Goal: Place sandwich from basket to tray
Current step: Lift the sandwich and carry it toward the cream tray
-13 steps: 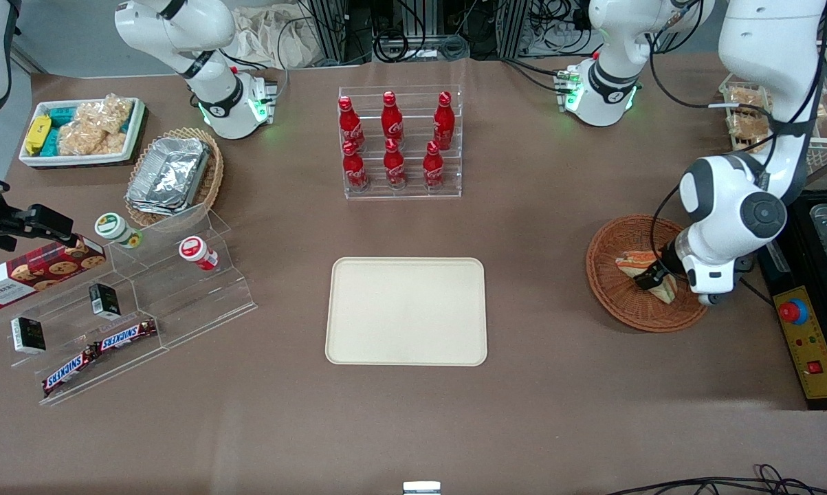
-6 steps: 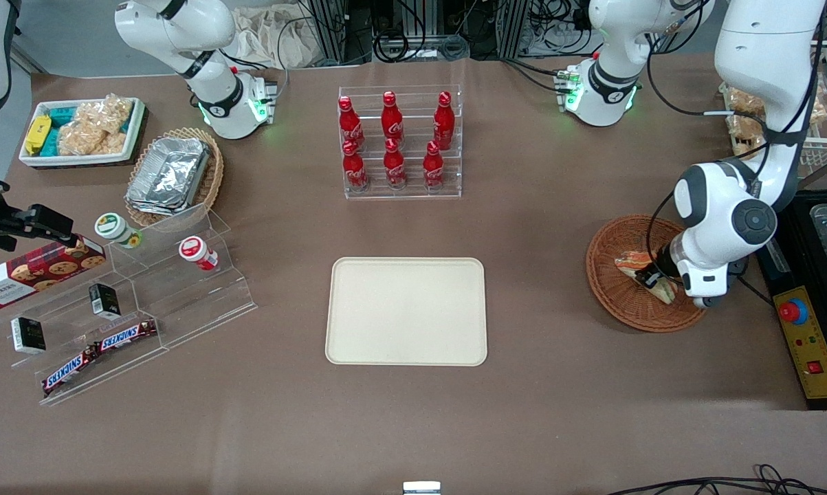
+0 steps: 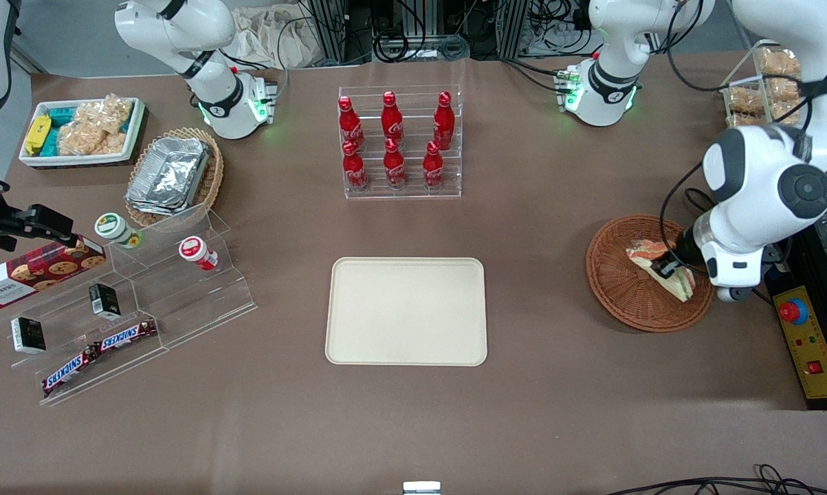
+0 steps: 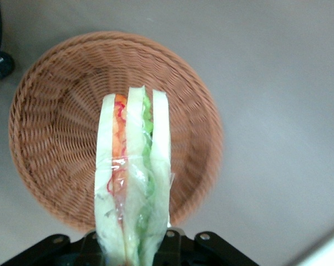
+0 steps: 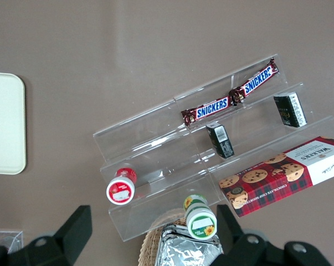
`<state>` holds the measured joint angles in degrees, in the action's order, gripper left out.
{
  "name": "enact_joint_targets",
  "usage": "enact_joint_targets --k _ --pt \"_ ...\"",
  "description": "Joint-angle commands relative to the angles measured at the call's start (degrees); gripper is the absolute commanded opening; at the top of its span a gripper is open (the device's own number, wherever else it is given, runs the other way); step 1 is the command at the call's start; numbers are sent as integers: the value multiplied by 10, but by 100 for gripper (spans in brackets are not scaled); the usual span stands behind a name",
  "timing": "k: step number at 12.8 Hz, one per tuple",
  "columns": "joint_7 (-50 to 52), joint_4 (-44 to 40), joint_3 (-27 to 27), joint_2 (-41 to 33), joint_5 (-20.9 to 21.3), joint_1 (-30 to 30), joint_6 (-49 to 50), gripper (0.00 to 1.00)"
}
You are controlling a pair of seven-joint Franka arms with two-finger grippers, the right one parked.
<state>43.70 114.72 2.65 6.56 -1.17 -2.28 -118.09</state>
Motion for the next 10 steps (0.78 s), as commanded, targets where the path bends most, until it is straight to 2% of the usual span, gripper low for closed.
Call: enact_joint_targets --k 1,4,5,7,10 --pt "5 -92 85 33 2 -9 74 0" --pt "3 -113 187 74 22 -10 22 0" --pt "3 -121 222 104 58 -15 -10 0" --pt "14 -129 238 164 132 -60 -76 0" --pt "15 -139 237 235 175 -96 -149 0"
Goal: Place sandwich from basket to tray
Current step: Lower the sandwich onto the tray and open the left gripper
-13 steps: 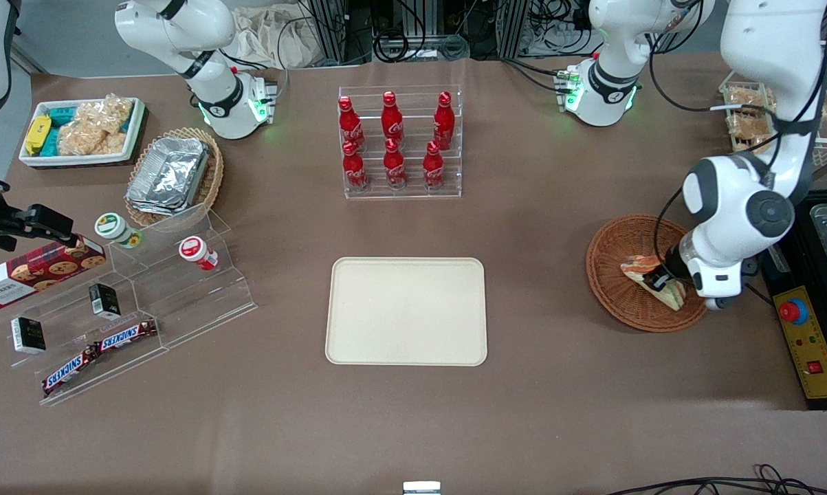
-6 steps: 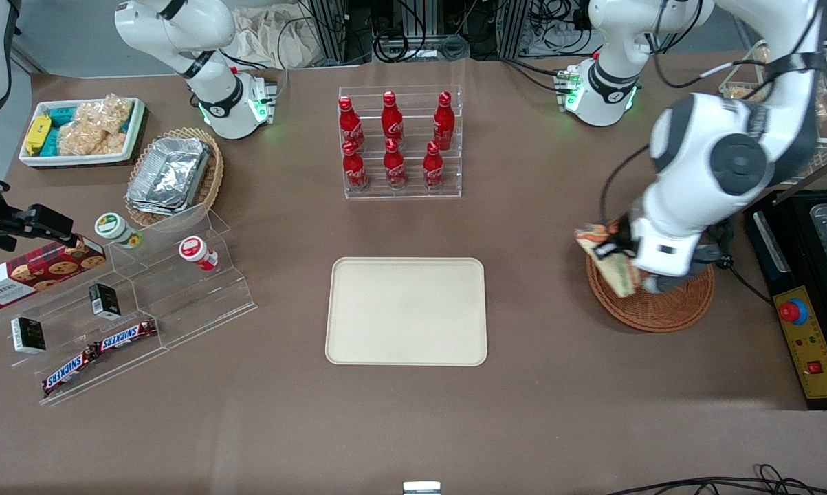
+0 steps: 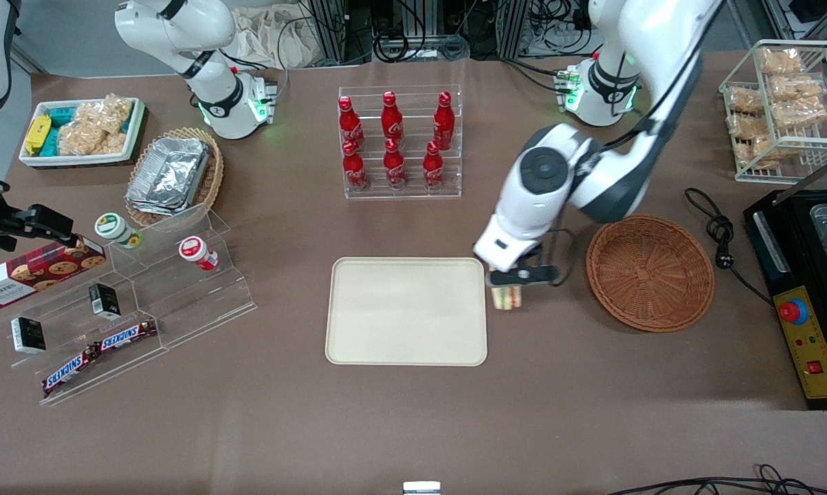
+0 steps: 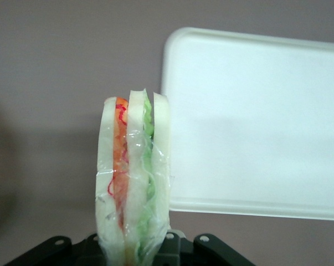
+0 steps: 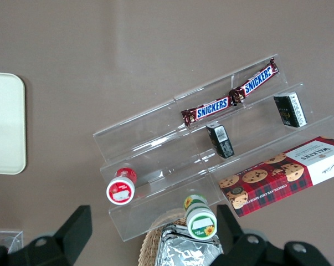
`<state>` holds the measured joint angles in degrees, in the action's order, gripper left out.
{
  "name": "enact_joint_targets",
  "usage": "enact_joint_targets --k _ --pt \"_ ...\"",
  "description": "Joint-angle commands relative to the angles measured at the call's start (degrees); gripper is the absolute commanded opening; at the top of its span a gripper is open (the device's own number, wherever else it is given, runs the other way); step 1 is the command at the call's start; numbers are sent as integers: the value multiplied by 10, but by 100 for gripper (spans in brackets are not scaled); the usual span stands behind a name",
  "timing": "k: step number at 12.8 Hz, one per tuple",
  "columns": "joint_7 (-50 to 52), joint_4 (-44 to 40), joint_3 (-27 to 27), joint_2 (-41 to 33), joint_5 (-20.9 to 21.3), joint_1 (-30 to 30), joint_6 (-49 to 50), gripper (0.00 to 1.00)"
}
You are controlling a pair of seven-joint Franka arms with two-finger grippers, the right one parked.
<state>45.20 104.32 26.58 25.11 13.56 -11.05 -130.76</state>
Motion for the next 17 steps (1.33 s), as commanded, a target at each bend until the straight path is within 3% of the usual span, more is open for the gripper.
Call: enact_joint_targets --k 1,2,3,4,5,6,7,9,11,13,17 --pt "0 -36 -1 72 42 -9 -50 0" --pt "-1 -41 -1 93 52 -10 -76 0" --pt "-6 -50 -1 116 70 -10 -90 7" --pt "-6 -62 -1 137 95 -10 -92 27" --pt "-3 -81 -1 159 112 -10 -92 58" --pt "-2 -89 -1 174 114 -10 -92 82" --pt "-1 -90 -1 177 114 -11 -92 98" --pt "4 -89 -1 165 108 -6 -91 99" --pt "37 -85 -1 107 106 1 -78 99" --pt "41 -94 -4 34 99 16 14 99" --pt "-112 -149 3 -57 -47 95 193 99"
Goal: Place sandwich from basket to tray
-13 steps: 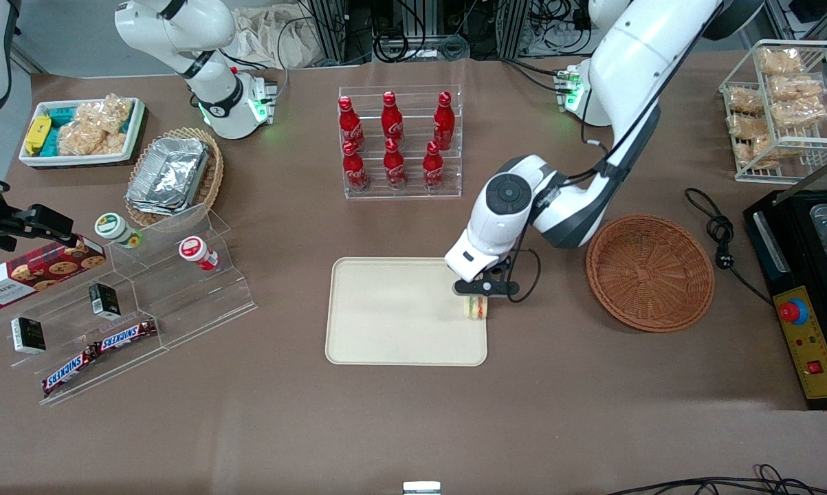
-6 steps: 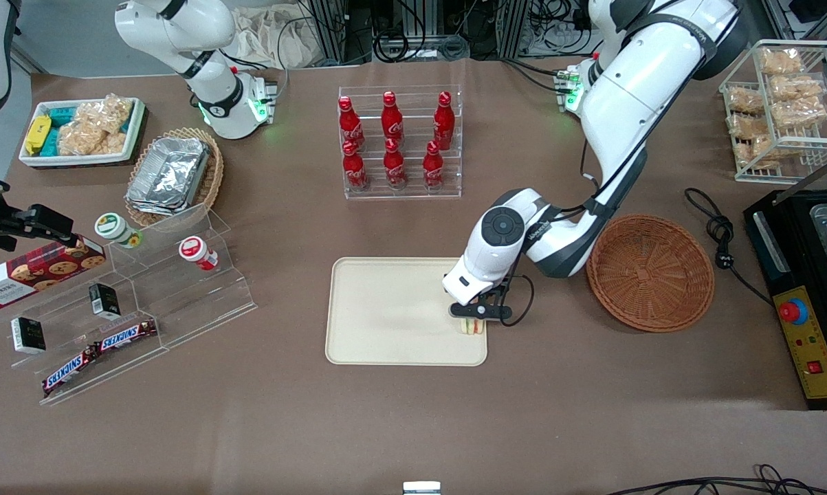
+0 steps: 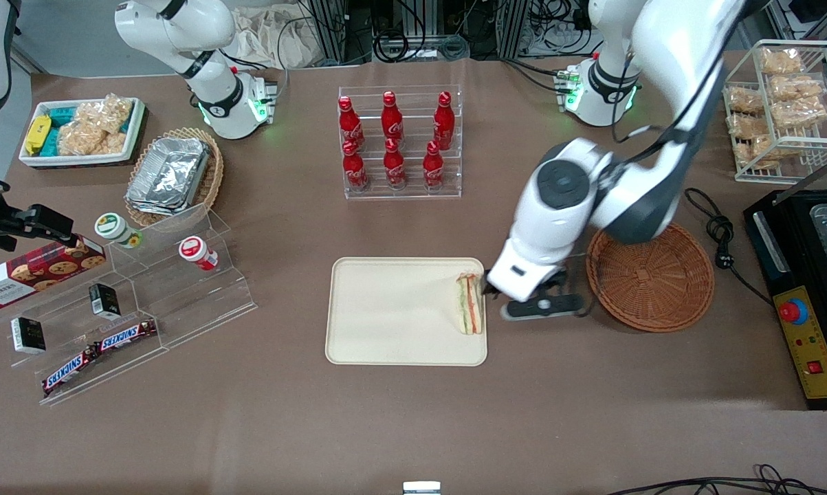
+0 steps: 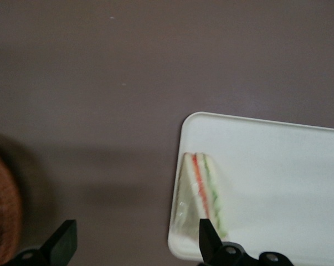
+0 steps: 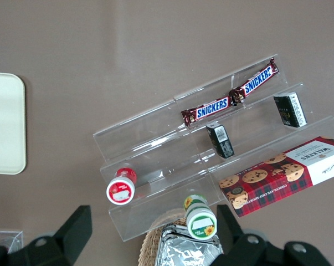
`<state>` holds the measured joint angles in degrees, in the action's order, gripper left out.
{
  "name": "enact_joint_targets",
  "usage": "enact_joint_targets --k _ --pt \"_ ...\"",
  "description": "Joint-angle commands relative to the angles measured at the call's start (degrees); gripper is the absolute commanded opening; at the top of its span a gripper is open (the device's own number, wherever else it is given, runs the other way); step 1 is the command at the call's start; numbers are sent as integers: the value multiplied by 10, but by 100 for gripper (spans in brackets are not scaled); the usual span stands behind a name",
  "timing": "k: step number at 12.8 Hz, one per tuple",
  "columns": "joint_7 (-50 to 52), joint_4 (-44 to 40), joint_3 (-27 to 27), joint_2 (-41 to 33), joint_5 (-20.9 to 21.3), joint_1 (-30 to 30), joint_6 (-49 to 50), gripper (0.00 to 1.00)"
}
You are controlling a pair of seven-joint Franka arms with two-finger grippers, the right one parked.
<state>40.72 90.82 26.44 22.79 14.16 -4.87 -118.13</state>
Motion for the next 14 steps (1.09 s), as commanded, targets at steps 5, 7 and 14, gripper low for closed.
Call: enact_joint_targets --k 5,7,14 --pt "-151 -71 -24 -144 -96 98 311 99" --pt "-212 -58 -97 -194 -122 81 351 99" --pt "-364 -73 -191 -214 -168 61 396 99"
